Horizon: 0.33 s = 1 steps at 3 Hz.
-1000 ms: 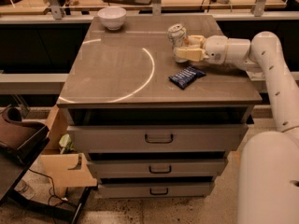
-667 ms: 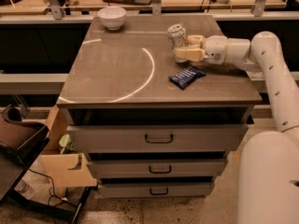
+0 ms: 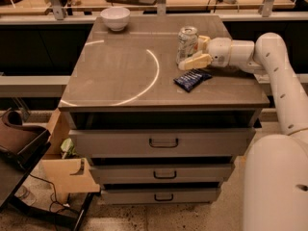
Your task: Place 7up can upright
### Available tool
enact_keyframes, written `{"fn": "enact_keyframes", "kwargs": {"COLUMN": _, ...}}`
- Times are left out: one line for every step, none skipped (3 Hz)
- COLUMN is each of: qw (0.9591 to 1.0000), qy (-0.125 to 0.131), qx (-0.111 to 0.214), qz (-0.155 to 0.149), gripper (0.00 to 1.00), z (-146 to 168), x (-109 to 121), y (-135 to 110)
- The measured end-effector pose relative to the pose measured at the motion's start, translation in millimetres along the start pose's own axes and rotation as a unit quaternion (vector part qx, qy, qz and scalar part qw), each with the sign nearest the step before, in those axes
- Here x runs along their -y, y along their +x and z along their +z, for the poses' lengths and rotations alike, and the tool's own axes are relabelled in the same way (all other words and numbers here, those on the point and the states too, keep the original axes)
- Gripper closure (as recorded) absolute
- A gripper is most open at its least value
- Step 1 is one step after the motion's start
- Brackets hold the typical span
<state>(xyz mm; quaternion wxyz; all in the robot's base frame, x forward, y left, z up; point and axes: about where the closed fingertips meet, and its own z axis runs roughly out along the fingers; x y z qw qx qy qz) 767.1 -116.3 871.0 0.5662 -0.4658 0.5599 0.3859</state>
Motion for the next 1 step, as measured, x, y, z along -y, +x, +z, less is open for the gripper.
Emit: {"fn": "enact_keyframes", "kwargs": {"qw": 1.0000, "qy": 0.000, "qx": 0.000, "qz": 0.000, "gripper": 0.00, "z": 0.1, "x": 0.0, "y": 0.0}}
